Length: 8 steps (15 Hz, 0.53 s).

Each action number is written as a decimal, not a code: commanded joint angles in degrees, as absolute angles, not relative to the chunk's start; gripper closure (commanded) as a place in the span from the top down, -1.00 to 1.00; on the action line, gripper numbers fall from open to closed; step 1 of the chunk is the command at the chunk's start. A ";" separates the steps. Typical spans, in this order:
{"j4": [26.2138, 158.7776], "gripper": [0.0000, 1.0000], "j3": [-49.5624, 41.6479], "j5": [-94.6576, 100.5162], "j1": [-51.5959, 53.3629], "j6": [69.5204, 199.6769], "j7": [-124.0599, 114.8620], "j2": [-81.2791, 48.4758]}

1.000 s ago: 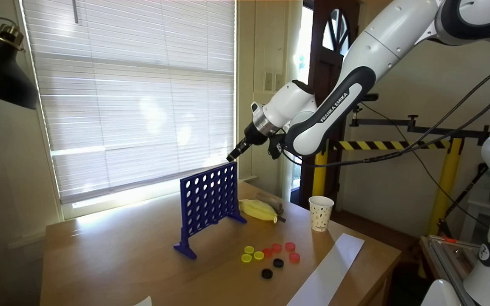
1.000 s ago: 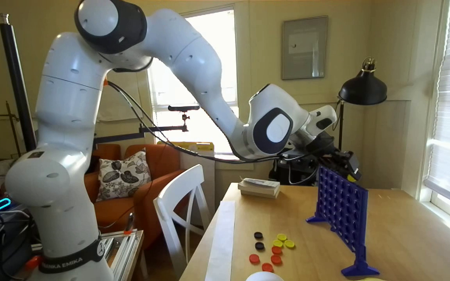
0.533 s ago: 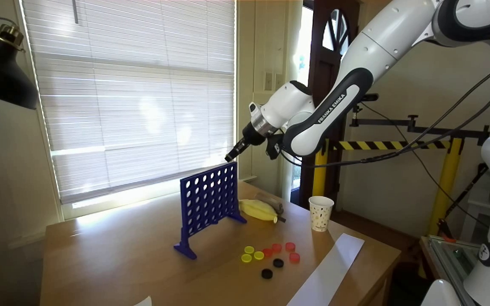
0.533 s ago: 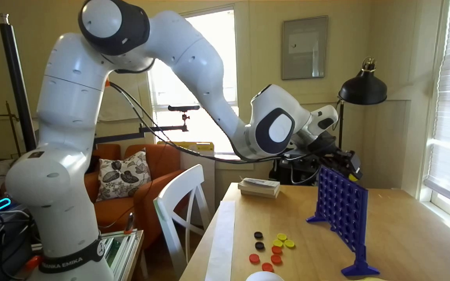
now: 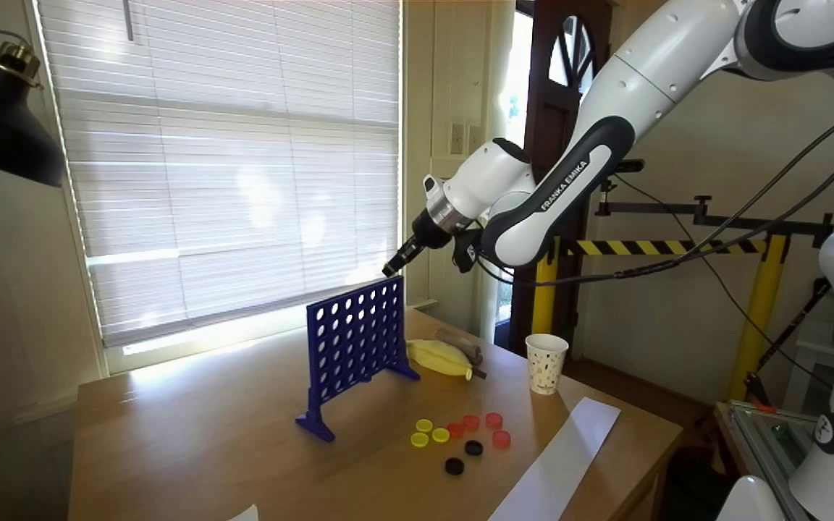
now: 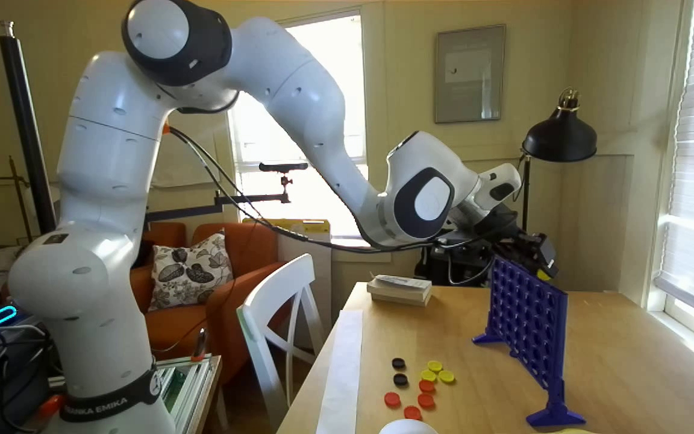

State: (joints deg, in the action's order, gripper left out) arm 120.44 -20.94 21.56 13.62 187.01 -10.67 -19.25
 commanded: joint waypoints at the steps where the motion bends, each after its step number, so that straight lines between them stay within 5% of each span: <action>1: 118.86 -0.80 -20.64 21.24 13.41 187.81 -10.85 -20.81; 8: 117.64 -0.80 -20.91 21.24 13.71 188.07 -10.89 -21.93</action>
State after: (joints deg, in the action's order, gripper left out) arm 119.61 -20.87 21.56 13.62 187.01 -10.67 -20.14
